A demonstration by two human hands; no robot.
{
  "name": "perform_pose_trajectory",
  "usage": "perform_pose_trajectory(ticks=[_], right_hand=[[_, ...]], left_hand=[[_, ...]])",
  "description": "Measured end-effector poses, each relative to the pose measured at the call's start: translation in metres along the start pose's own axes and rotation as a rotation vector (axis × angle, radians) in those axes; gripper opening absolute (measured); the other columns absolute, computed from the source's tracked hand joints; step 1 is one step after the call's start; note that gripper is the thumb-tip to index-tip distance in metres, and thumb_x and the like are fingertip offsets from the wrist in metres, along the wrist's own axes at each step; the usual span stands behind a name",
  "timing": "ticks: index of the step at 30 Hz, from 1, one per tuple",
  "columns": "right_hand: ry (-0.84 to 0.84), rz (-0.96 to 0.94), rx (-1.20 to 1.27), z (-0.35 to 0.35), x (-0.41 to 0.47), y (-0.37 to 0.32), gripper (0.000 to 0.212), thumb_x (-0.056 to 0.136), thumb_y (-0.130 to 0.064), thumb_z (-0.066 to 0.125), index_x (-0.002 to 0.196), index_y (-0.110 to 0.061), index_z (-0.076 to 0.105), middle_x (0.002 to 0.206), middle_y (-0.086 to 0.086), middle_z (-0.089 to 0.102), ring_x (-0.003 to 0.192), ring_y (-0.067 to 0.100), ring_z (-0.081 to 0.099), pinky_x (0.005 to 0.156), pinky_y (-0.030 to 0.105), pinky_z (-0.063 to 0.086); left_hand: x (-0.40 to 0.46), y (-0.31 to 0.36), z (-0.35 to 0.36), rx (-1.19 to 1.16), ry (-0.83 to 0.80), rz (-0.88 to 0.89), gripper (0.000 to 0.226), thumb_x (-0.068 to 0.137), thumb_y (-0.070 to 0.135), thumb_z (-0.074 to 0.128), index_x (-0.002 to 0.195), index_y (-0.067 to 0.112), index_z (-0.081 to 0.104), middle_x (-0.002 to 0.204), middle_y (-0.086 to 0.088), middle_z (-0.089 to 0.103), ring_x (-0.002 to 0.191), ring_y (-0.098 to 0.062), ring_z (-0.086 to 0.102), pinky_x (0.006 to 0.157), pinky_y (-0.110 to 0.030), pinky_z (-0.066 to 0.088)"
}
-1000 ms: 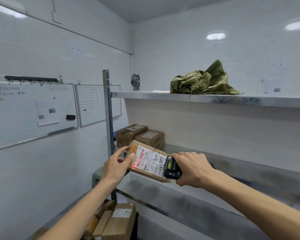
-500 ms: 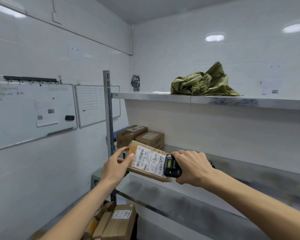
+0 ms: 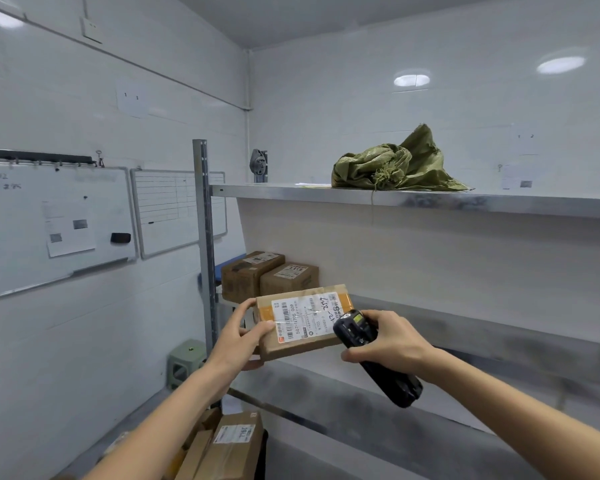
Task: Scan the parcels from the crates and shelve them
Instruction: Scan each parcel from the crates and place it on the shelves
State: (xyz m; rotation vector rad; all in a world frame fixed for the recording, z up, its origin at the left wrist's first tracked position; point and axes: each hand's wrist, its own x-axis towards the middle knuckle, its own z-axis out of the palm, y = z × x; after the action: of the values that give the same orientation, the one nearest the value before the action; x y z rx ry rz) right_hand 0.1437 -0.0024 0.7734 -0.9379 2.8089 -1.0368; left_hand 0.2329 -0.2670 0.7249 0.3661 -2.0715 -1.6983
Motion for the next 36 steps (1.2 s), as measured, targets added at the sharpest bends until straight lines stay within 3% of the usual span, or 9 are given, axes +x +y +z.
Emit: perform_pose_trajectory(ticks=[7,14,18,22,32,36], right_hand=[[0.049,0.078,0.000,-0.004,0.017,0.029,0.049,0.056,-0.050,0.087,0.100,-0.035,0.073,0.083,-0.013,0.075,0.080,0.007,0.071,0.080,0.034,0.061],[0.107,0.101,0.013,-0.006,0.073,0.063,0.050,0.052,-0.052,0.083,0.098,-0.035,0.071,0.082,-0.013,0.075,0.078,0.006,0.071,0.078,0.036,0.062],[0.161,0.044,0.048,0.009,0.109,0.077,0.053,0.053,-0.054,0.082,0.101,-0.037,0.069,0.094,-0.016,0.072,0.084,0.002,0.068,0.078,0.033,0.060],[0.053,0.021,0.164,0.029,0.138,0.086,0.063,0.062,-0.041,0.088,0.121,-0.031,0.069,0.102,-0.015,0.076,0.091,0.002,0.071,0.086,0.030,0.062],[0.011,0.004,0.206,0.072,0.202,0.109,0.074,0.060,-0.043,0.088,0.129,-0.034,0.065,0.115,-0.017,0.074,0.100,0.002,0.070,0.088,0.027,0.061],[-0.031,0.049,0.232,0.083,0.227,0.117,0.068,0.060,-0.036,0.091,0.125,-0.034,0.069,0.110,-0.017,0.075,0.095,0.002,0.071,0.085,0.027,0.062]], left_hand=[[0.015,-0.005,0.020,-0.102,-0.038,-0.033,0.032,0.095,0.030,0.068,0.122,0.035,0.053,0.123,0.000,0.064,0.103,-0.020,0.069,0.081,-0.049,0.062],[0.066,-0.014,0.049,-0.095,-0.099,-0.075,0.042,0.087,0.031,0.076,0.119,0.024,0.051,0.119,-0.004,0.061,0.098,-0.026,0.071,0.073,-0.048,0.064],[0.103,-0.028,0.074,-0.155,-0.076,-0.105,0.039,0.090,0.029,0.073,0.122,0.027,0.050,0.119,-0.011,0.061,0.100,-0.030,0.070,0.071,-0.048,0.064],[0.131,-0.041,0.100,-0.211,-0.063,-0.126,0.038,0.092,0.031,0.071,0.127,0.030,0.055,0.119,-0.011,0.063,0.101,-0.027,0.067,0.073,-0.046,0.064],[0.187,-0.079,0.112,-0.168,0.019,-0.146,0.043,0.087,0.037,0.075,0.126,0.030,0.058,0.114,-0.013,0.065,0.104,-0.026,0.066,0.079,-0.043,0.064],[0.212,-0.096,0.110,-0.144,-0.013,-0.158,0.037,0.093,0.032,0.068,0.127,0.030,0.054,0.109,-0.001,0.060,0.099,-0.018,0.062,0.088,-0.045,0.061]])
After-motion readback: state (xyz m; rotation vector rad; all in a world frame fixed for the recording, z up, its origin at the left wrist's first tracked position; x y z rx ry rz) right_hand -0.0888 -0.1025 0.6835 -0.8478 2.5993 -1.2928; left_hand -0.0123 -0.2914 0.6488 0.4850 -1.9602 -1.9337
